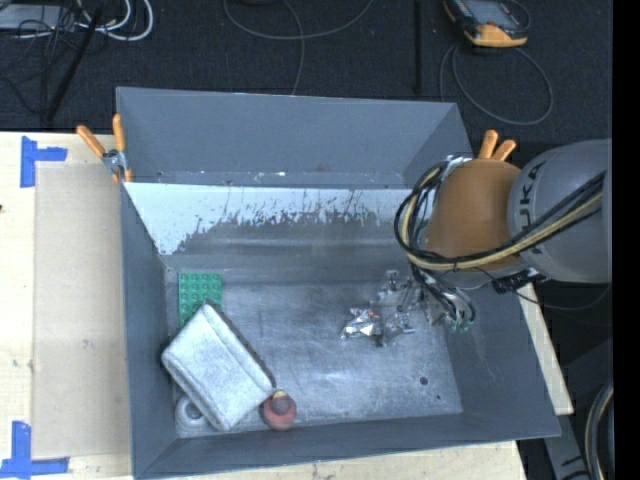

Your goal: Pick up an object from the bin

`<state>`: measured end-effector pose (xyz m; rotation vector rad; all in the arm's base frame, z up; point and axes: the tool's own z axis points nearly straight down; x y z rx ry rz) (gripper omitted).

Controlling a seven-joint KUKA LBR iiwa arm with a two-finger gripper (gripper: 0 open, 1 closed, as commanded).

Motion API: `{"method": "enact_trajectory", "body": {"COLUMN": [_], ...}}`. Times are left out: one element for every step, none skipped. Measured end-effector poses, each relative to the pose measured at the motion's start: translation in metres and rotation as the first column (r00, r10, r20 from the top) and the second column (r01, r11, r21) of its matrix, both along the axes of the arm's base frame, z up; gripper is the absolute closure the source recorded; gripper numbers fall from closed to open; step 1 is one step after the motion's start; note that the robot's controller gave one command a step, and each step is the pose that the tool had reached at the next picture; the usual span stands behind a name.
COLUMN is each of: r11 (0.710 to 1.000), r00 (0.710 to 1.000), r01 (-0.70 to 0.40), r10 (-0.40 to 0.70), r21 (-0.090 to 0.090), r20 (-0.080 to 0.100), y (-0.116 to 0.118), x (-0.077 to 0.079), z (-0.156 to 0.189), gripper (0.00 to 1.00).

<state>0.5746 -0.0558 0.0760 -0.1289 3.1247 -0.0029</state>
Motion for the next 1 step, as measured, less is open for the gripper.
{"method": "enact_trajectory", "body": {"r11": [0.999], "r00": [0.999], "r01": [-0.034], "r10": [0.034], "r21": [-0.001], "r20": [-0.004], "y": [-0.0209], "x": [0.0103], "z": [0.1516], "gripper": [1.0]}}
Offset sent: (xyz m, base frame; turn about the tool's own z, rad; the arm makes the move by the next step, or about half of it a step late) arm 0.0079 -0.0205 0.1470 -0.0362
